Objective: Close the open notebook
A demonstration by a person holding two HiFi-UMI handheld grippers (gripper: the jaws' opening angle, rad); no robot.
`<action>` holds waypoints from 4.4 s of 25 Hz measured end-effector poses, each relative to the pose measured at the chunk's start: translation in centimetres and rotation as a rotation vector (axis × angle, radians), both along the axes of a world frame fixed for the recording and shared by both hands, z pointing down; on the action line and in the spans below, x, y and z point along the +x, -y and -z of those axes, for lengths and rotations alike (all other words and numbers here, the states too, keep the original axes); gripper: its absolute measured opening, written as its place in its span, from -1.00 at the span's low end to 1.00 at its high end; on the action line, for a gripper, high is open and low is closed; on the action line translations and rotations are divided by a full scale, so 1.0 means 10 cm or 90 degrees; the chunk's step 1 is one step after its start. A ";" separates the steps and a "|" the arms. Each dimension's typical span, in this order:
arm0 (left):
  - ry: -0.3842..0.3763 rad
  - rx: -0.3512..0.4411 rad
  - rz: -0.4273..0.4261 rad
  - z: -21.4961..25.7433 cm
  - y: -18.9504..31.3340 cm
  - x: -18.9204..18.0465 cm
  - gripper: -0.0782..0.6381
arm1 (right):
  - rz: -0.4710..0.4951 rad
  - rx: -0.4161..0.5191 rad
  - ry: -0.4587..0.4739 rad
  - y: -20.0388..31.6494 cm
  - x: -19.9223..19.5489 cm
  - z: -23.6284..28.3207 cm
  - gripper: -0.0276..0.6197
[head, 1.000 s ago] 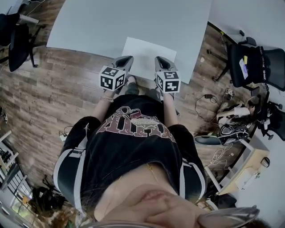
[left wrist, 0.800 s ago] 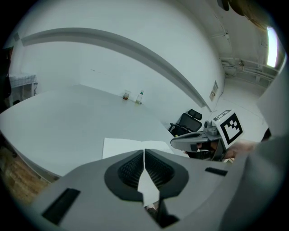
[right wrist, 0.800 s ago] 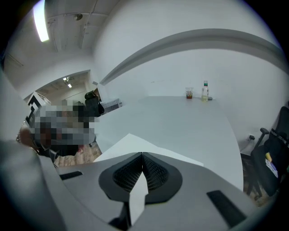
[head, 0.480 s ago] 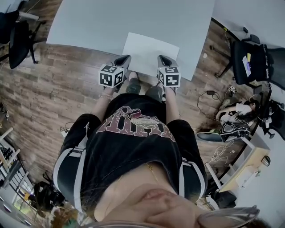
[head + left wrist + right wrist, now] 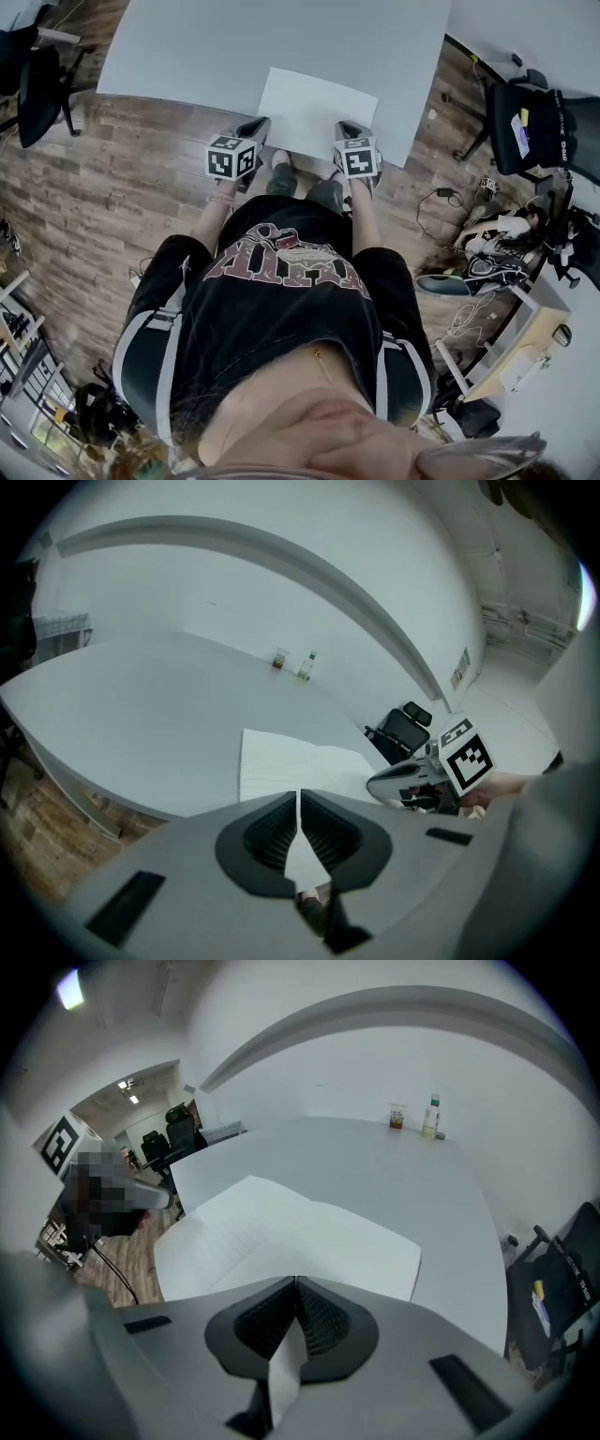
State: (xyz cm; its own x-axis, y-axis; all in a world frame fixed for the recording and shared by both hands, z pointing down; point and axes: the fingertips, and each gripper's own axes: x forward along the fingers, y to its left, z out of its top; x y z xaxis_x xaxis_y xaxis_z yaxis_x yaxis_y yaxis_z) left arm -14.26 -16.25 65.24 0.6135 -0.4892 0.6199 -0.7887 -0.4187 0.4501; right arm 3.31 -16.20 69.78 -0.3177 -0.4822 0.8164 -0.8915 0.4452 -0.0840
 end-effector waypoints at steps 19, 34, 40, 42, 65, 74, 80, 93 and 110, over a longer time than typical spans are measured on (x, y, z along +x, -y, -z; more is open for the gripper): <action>-0.010 -0.074 -0.012 -0.35 -0.06 -0.33 -0.46 | -0.007 -0.016 0.011 -0.01 0.03 -0.08 -0.85; -0.067 -0.137 -0.085 -0.56 -0.04 -0.23 -0.19 | -0.004 -0.026 0.016 -0.01 0.02 -0.07 -0.85; -0.113 -0.168 -0.082 -0.61 -0.05 -0.17 -0.20 | -0.005 -0.028 0.019 -0.01 0.02 -0.08 -0.86; -0.124 -0.179 -0.080 -0.62 -0.06 -0.17 -0.21 | -0.005 -0.027 0.023 -0.01 0.02 -0.09 -0.85; -0.209 -0.209 -0.054 -0.19 -0.07 -0.16 -0.64 | -0.029 -0.029 0.040 0.01 0.06 -0.07 -0.85; -0.208 -0.192 -0.068 0.08 -0.13 -0.06 -0.64 | -0.028 -0.029 0.045 -0.01 0.06 -0.05 -0.85; -0.220 -0.185 -0.077 0.22 -0.15 0.04 -0.63 | -0.021 -0.028 0.048 0.00 0.06 -0.06 -0.85; -0.270 -0.176 -0.110 0.51 -0.20 0.31 -0.63 | -0.024 -0.026 0.059 -0.01 0.06 -0.05 -0.85; -0.336 -0.186 -0.135 0.65 -0.26 0.69 -0.63 | -0.018 -0.027 0.075 -0.03 0.11 -0.05 -0.86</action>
